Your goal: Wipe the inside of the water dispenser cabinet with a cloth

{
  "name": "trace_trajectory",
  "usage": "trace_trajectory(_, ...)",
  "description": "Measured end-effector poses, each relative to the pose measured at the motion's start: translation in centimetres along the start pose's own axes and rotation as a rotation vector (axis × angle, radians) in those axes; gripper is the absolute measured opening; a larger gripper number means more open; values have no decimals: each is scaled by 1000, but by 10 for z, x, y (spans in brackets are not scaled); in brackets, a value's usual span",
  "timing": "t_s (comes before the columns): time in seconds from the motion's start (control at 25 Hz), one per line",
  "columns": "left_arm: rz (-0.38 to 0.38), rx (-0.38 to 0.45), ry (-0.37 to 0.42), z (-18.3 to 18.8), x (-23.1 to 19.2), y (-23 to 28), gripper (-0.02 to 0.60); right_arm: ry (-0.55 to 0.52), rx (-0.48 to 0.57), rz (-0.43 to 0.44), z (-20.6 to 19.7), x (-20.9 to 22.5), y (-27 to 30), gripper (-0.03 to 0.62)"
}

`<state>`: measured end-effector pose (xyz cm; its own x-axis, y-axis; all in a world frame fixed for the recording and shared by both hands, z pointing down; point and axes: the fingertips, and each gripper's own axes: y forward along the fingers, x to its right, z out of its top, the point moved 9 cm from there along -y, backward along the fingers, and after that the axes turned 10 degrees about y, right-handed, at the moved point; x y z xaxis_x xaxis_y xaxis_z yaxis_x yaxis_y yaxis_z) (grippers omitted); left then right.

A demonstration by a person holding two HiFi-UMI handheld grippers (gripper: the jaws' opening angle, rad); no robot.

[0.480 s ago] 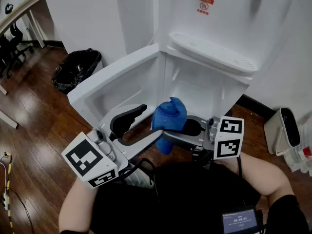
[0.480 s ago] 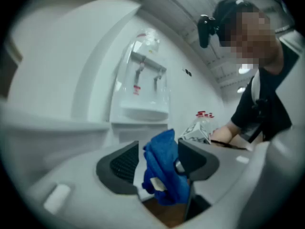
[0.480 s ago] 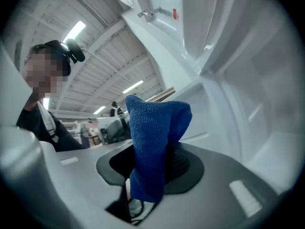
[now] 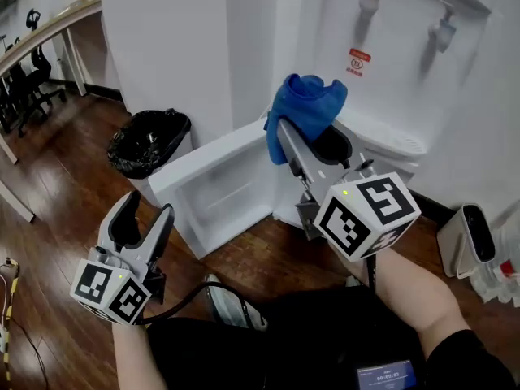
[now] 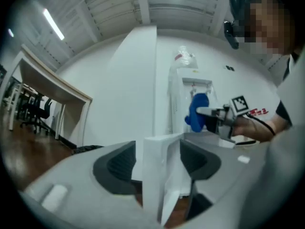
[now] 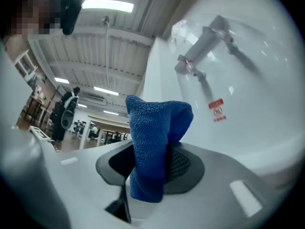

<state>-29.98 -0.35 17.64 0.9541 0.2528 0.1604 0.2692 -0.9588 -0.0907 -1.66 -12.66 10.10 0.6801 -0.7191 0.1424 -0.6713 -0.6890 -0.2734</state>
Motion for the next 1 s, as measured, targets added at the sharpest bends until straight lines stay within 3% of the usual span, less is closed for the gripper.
trace_trajectory(0.08,-56,8,23,-7,9,9,287,-140,12,-75,1,-9,26,153)
trace_trajectory(0.2,-80,-13,116,-13,21,15,296,-312,-115,-159,-21,-13,59,153)
trace_trajectory(0.28,-76,-41,177,-17,22,14,296,-354,-189,-179,-33,-12,73,153)
trace_trajectory(0.4,-88,-39,171,-18,20,14,296,-307,-251,-134,-41,-12,80,153)
trace_trajectory(0.52,-99,-25,154,-17,19,14,296,-228,-319,-11,-41,-38,83,153)
trace_trajectory(0.8,-111,-23,160,-18,19,10,296,-77,-432,385,-49,-151,82,153)
trace_trajectory(0.92,-147,-58,206,-25,17,5,296,132,-450,583,-48,-178,73,152)
trace_trajectory(1.0,-170,-100,234,-36,15,5,298,251,-469,666,-51,-180,63,152)
